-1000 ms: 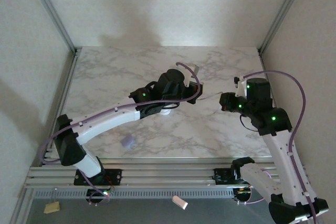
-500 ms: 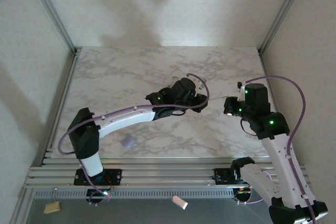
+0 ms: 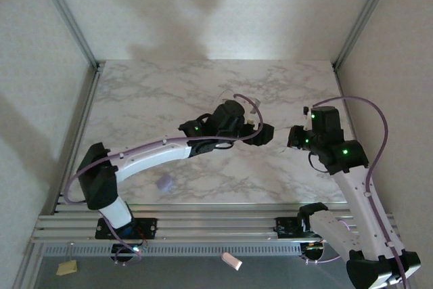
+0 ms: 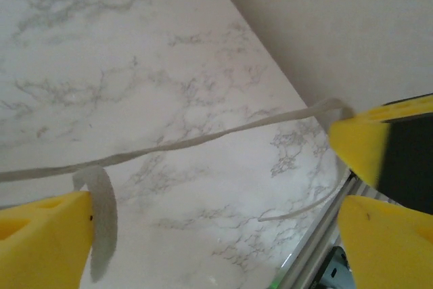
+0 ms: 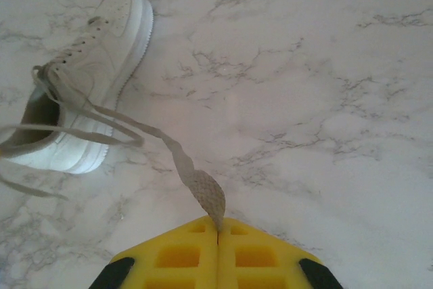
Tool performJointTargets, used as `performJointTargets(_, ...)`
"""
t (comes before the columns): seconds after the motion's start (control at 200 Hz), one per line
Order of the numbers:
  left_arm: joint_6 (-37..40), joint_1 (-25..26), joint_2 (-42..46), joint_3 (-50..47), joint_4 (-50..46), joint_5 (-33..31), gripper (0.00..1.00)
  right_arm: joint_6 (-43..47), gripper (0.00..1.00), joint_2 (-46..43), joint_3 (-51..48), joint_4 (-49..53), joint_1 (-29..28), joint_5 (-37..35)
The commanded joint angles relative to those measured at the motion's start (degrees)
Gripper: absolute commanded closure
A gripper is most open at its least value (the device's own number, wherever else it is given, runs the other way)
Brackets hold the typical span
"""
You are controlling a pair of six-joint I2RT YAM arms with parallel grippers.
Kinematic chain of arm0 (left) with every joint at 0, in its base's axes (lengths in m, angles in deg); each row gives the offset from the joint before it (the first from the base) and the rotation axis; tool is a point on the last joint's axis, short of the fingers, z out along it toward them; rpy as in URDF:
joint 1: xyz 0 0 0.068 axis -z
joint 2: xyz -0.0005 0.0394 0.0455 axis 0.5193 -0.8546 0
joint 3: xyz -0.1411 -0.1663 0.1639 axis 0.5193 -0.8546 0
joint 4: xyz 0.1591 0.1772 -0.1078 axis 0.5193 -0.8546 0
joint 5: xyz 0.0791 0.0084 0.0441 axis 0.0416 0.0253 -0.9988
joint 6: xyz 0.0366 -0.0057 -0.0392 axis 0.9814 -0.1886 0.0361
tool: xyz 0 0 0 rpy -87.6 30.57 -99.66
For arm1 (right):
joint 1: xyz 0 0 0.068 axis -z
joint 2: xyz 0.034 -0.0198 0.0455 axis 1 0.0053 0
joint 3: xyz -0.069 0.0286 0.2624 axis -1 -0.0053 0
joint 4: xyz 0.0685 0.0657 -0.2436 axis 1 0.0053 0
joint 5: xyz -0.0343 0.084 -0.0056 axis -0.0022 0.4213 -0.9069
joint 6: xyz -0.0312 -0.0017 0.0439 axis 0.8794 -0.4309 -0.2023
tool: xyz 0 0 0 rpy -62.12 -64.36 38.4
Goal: Tie the shoes
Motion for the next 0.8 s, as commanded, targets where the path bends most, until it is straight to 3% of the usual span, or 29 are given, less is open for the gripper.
performJointTargets(0.0,0.3,-0.5,1.5,-1.3,0.2,0.0,0.0,0.9,1.0,1.1,1.7,0.9,-0.4,-3.2)
performJointTargets(0.215,2.2,0.9,-4.8,1.8,-4.1,8.9,0.0,0.0,1.0,1.4,2.5,3.3,-0.4,-9.1)
performJointTargets(0.405,6.4,4.3,-9.9,6.1,-19.7,-6.8,0.0,-0.1,1.0,1.0,3.8,7.1,-0.4,-17.2)
performJointTargets(0.636,7.7,6.3,-11.6,12.2,-31.1,-22.7,0.0,-0.8,1.0,1.5,2.9,5.7,-0.4,-14.6)
performJointTargets(0.721,8.6,7.7,-13.1,14.5,-32.9,-25.6,0.0,-0.7,1.0,1.9,2.9,5.4,-0.4,-13.9)
performJointTargets(0.796,9.3,8.1,-12.0,13.3,-29.8,-23.2,0.0,-0.4,1.0,1.8,3.0,4.8,-0.4,-12.7)
